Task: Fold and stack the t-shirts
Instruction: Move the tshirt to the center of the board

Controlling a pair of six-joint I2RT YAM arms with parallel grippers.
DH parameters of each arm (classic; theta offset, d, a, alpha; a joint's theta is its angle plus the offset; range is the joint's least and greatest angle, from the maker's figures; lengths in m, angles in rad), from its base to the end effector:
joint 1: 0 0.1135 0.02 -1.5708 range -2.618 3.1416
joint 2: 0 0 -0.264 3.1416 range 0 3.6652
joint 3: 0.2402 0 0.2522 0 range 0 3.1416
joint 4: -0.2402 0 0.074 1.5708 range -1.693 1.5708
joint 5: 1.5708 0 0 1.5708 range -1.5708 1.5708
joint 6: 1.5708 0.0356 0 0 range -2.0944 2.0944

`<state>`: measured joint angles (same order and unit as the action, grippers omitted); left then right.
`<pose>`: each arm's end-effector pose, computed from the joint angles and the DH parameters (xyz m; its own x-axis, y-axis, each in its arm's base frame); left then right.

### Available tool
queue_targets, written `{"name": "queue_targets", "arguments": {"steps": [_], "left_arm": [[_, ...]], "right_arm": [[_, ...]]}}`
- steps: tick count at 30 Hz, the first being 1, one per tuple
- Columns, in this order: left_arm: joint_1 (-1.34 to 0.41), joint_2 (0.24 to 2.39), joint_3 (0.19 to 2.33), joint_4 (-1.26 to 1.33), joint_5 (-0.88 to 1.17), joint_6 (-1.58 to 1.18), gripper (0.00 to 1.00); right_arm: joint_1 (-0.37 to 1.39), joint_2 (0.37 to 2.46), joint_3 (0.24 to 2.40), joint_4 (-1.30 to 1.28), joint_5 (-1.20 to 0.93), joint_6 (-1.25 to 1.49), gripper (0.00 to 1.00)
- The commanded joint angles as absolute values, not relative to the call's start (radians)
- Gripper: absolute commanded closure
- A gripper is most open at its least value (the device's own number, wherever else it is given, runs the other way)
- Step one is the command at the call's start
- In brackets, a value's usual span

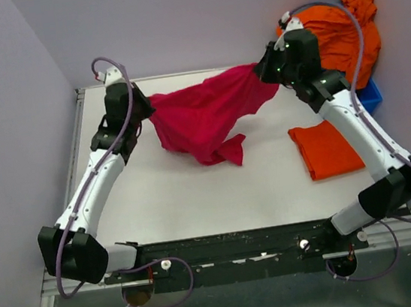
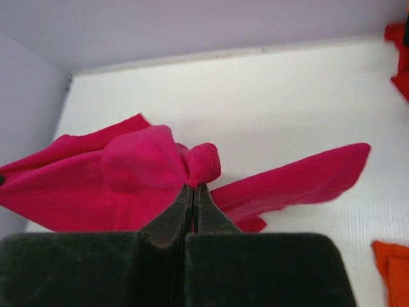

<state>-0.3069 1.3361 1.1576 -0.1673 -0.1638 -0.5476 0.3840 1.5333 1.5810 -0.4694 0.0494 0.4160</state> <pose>0.3001 -0.0890 0.3488 -0.3549 -0.4264 -0.8320 -0.0386 0.8959 -0.4426 0.3269 0.1302 0.4041 -0.4815 0.2408 -0.8427 -0.1507 0.9245 0.3502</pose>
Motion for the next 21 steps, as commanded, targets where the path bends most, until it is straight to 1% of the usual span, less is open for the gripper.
{"name": "queue_targets", "arguments": {"steps": [1, 3, 6, 9, 11, 14, 16, 18, 21], "left_arm": [[-0.285, 1.221, 1.369, -0.349, -0.233, -0.535, 1.0], [-0.285, 1.165, 1.416, -0.399, -0.245, -0.525, 1.0], [-0.285, 1.056, 1.422, -0.448, -0.244, -0.517, 1.0], [-0.285, 0.947, 1.445, -0.486, -0.242, -0.491, 1.0], [-0.285, 0.919, 1.533, -0.541, -0.25, -0.468, 1.0], [-0.284, 0.939, 1.679, -0.623, -0.27, -0.422, 1.0], [-0.285, 0.969, 1.722, -0.629, -0.273, -0.405, 1.0], [-0.284, 1.015, 1.732, -0.63, -0.272, -0.402, 1.0], [-0.285, 1.093, 1.648, -0.565, -0.244, -0.413, 1.0]], "right_arm": [[0.379, 1.422, 1.747, -0.577, 0.121, 0.364, 0.99], [0.377, 1.364, 1.753, -0.58, 0.091, 0.354, 0.99], [0.379, 1.252, 1.698, -0.565, 0.006, 0.345, 0.99], [0.38, 1.14, 1.628, -0.508, -0.171, 0.318, 0.99], [0.38, 1.07, 1.577, -0.447, -0.256, 0.313, 0.99], [0.379, 1.035, 1.568, -0.449, -0.298, 0.325, 0.99], [0.38, 1.049, 1.557, -0.478, -0.317, 0.348, 0.99], [0.377, 1.068, 1.502, -0.486, -0.363, 0.391, 0.99], [0.38, 1.092, 1.36, -0.469, -0.405, 0.466, 0.99]]}}
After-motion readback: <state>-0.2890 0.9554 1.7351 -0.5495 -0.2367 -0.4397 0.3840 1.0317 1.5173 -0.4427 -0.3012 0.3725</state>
